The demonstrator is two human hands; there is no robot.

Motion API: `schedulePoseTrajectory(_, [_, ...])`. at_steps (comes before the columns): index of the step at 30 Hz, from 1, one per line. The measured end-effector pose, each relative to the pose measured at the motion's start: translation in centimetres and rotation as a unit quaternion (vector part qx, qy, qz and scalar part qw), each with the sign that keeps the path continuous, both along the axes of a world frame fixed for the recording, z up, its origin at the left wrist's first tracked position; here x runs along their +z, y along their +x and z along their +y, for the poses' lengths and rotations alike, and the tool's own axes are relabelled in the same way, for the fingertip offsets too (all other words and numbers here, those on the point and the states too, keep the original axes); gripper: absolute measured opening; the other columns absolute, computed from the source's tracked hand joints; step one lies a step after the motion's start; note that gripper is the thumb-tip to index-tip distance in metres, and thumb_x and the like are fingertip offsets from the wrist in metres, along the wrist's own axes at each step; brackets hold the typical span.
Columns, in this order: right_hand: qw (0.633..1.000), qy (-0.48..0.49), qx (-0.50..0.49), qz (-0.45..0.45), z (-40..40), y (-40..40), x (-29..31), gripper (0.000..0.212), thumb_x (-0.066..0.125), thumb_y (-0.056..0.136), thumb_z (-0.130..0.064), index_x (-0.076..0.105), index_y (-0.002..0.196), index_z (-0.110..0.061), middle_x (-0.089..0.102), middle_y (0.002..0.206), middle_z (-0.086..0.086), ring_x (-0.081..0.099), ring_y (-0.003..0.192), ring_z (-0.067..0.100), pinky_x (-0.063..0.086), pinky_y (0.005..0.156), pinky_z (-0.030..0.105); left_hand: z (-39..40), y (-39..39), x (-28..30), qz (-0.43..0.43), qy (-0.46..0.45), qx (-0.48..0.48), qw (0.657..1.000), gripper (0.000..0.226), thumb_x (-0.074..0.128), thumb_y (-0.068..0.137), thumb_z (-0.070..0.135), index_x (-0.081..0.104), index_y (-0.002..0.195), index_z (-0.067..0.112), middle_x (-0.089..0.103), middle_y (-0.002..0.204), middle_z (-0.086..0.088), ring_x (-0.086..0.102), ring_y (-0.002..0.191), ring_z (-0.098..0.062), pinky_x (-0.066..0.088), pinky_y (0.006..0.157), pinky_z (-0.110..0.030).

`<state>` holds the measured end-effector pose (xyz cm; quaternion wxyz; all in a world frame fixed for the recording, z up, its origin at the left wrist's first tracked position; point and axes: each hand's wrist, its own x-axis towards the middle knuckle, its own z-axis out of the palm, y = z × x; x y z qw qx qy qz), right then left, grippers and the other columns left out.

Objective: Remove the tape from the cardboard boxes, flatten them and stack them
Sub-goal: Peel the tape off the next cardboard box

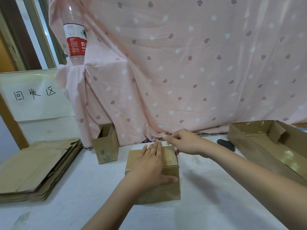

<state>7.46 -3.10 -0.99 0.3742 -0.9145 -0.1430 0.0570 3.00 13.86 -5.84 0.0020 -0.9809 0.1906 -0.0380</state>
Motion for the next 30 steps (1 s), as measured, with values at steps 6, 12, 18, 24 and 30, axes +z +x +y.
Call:
schedulePoseTrajectory(6, [0.999,-0.025,-0.015,0.032,0.8,0.8,1.3,0.009,0.072,0.087,-0.014,0.079,0.083,-0.011,0.075,0.083,0.009,0.071,0.07,0.024,0.061,0.081,0.042,-0.5,-0.4,0.0,0.002,0.01,0.019,1.0,0.122,0.049,0.084,0.076,-0.016,0.153,0.0,-0.021,0.162,-0.016,-0.019,0.151,-0.024,-0.007,0.124,-0.039])
schedulePoseTrajectory(12, [0.992,0.041,-0.071,0.095,1.7,0.5,1.9,0.019,0.068,0.085,0.001,0.07,0.1,0.012,0.063,0.08,0.009,0.067,0.065,0.039,0.063,0.07,0.044,-0.6,-0.7,0.2,0.002,0.015,0.024,1.0,0.121,0.049,0.084,0.076,-0.013,0.153,-0.001,-0.017,0.163,-0.018,-0.016,0.151,-0.026,-0.007,0.123,-0.039])
schedulePoseTrajectory(18, [0.975,0.126,-0.137,0.123,1.2,-0.1,1.4,0.024,0.065,0.086,0.009,0.062,0.065,-0.004,0.06,0.072,0.008,0.055,0.06,0.034,0.053,0.048,0.031,-1.1,-0.9,0.3,-0.013,0.035,0.017,0.999,0.122,0.049,0.084,0.076,-0.015,0.153,-0.002,-0.018,0.162,-0.018,-0.016,0.151,-0.027,-0.007,0.123,-0.04])
schedulePoseTrajectory(24, [0.965,0.147,-0.16,0.146,1.2,0.1,1.3,0.02,0.059,0.088,0.011,0.057,0.071,0.001,0.058,0.09,0.019,0.058,0.059,0.036,0.055,0.045,0.034,-1.3,-1.1,0.3,-0.02,0.039,0.022,0.999,0.122,0.048,0.084,0.077,-0.013,0.153,-0.003,-0.012,0.164,-0.019,-0.011,0.152,-0.028,-0.005,0.124,-0.041])
schedulePoseTrajectory(30, [0.935,0.22,-0.153,0.232,-0.5,1.3,1.5,0.018,0.042,0.102,0.005,0.053,0.106,0.018,0.067,0.11,0.031,0.071,0.088,0.046,0.061,0.078,0.051,-0.4,-1.7,1.0,-0.006,0.011,0.03,0.999,0.117,0.049,0.085,0.075,-0.006,0.155,-0.002,-0.003,0.165,-0.017,-0.003,0.153,-0.027,-0.003,0.122,-0.036])
